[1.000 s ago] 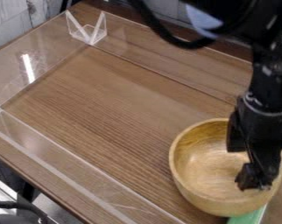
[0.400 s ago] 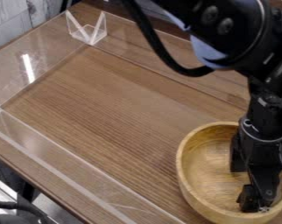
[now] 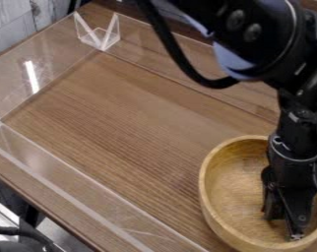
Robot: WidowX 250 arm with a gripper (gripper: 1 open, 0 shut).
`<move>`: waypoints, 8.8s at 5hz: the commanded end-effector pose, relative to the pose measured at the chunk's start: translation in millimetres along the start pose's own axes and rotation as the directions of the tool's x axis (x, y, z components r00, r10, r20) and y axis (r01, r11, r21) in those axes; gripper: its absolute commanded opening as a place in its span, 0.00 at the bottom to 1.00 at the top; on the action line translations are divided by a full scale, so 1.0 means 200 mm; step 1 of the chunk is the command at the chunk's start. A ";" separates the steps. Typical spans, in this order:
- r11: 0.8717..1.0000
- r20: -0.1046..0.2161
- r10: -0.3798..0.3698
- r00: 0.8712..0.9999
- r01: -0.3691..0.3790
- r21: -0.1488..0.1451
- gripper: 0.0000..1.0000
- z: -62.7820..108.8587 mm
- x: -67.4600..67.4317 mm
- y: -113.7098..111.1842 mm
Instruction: Put the green block in the brown bowl
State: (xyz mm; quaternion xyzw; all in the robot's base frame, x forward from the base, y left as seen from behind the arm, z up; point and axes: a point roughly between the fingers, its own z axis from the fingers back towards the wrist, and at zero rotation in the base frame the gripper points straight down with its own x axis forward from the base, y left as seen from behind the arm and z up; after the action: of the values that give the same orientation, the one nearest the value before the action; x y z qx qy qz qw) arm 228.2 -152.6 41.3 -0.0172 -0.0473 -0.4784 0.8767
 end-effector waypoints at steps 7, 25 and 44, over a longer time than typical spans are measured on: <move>0.978 -0.018 0.205 0.979 -0.205 0.031 0.00 0.07 -0.05 0.05; 0.862 -0.220 0.481 0.849 -0.503 -0.055 0.00 0.12 -0.11 0.02; 0.743 -0.124 0.662 0.739 -0.669 -0.024 0.00 0.47 -0.12 0.03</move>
State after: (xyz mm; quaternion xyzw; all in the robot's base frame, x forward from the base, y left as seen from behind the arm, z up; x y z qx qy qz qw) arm 210.6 -120.3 119.1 -0.0295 0.0530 -0.1312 0.9895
